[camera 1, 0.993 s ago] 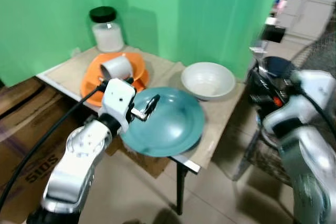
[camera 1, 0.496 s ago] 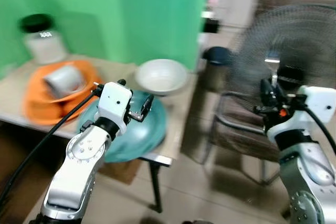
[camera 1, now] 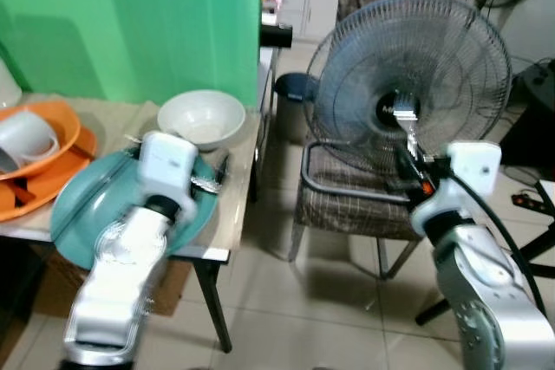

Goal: Setting the table

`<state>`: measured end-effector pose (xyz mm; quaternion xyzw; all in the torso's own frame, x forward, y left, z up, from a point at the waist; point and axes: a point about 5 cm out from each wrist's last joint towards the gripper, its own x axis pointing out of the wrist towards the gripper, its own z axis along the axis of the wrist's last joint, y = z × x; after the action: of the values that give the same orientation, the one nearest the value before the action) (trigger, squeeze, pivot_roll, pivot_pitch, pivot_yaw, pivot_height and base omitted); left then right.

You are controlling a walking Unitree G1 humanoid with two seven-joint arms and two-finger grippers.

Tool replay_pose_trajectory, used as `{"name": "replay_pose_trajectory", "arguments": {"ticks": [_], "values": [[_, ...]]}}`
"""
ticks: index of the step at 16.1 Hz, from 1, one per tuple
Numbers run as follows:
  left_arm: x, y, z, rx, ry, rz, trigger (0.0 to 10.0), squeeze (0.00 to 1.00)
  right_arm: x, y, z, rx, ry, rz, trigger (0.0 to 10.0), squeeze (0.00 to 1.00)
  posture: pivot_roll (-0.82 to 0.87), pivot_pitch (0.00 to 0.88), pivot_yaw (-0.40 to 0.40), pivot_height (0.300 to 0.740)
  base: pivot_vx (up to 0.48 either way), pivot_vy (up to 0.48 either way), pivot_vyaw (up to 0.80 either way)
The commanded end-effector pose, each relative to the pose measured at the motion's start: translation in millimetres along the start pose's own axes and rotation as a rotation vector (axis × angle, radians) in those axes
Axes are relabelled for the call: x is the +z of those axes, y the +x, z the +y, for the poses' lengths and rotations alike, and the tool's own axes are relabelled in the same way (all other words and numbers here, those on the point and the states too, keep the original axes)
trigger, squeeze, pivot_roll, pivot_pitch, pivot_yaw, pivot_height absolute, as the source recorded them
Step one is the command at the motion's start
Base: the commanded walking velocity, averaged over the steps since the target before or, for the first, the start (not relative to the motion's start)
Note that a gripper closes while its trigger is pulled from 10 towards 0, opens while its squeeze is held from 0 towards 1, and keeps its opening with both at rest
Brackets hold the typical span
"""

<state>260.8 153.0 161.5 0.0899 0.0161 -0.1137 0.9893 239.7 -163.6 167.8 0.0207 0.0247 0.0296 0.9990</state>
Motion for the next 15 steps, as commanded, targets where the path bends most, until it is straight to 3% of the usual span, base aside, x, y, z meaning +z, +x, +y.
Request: {"name": "replay_pose_trajectory", "arguments": {"ticks": [1, 7, 15], "values": [[6.6, 1.1, 6.5, 0.032, 0.004, -0.028, 10.0, 0.00, 6.3, 0.8, 1.0, -0.004, 0.000, -0.027, 10.0, 0.00, 0.03, 0.000, -0.054, 0.740, 0.000, 0.000, -0.80], [10.1, 7.2, 12.0, 0.035, 0.020, -0.051, 10.0, 0.00, 9.6, 3.5, 2.8, -0.050, 0.026, -0.042, 10.0, 0.00, 0.02, 0.000, -0.026, 0.740, 0.000, 0.000, -0.77], [11.3, 9.2, 17.7, 0.041, 0.010, -0.055, 10.0, 0.00, 6.9, 7.5, 11.5, -0.023, 0.034, -0.039, 10.0, 0.00, 0.03, 0.000, -0.029, 0.740, 0.253, 0.000, 0.00]]}}
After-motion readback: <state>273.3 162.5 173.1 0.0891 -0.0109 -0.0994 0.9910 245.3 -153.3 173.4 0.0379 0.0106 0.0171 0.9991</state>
